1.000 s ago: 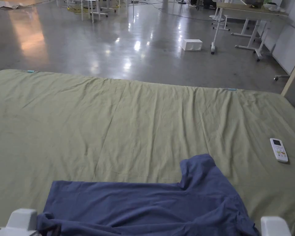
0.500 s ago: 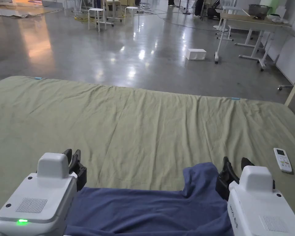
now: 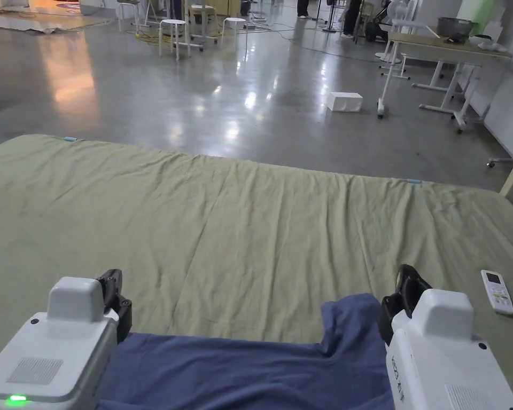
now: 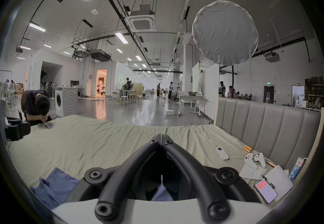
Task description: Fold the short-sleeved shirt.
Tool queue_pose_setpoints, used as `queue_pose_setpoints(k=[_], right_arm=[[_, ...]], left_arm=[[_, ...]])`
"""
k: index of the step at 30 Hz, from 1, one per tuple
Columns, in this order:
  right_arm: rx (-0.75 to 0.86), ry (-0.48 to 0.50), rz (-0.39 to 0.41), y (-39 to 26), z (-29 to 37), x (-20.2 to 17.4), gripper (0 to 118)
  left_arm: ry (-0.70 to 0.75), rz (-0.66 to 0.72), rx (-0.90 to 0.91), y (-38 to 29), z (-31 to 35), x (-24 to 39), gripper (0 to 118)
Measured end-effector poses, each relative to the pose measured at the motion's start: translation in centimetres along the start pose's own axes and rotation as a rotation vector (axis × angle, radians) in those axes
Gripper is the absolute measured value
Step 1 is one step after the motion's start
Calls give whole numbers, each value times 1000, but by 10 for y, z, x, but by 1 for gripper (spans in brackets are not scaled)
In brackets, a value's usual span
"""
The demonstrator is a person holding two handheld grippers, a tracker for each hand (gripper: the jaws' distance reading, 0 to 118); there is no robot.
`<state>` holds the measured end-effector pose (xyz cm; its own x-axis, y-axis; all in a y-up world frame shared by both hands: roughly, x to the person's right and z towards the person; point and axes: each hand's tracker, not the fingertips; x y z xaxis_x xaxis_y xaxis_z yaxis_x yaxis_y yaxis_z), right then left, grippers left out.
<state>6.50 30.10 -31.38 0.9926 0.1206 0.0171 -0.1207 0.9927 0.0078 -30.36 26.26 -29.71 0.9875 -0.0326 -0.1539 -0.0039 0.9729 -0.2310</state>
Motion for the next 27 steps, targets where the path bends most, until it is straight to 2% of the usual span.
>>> queue_pose_setpoints(k=[10,11,13,14,15,17,20,23,26,27], right_arm=[[-102,22,67,-20,-22,-1,0],[-115,20,68,-23,-25,0,0],[-141,9,69,-28,-27,3,0],[-158,2,72,-30,-29,4,0],[-170,-1,71,-33,-31,5,0],[-210,-5,57,-39,-34,9,0],[-229,-11,77,-45,-38,12,0],[-255,-20,82,-51,-41,16,0],[-283,-23,84,-56,-45,19,0],[-288,-22,87,-57,-46,20,0]], left_arm=[[-66,76,-505,-49,-123,-62,1],[-59,83,-532,-51,-132,-65,8],[-59,69,-605,-59,-152,-69,46],[-69,59,-656,-64,-162,-71,60],[-82,55,-679,-69,-170,-72,67],[-71,45,-706,-75,-184,-71,67],[-18,29,-768,-88,-202,-71,67],[-35,7,-826,-100,-211,-65,67],[-30,-45,-853,-110,-216,-55,66],[-24,-48,-832,-106,-209,-53,62]])
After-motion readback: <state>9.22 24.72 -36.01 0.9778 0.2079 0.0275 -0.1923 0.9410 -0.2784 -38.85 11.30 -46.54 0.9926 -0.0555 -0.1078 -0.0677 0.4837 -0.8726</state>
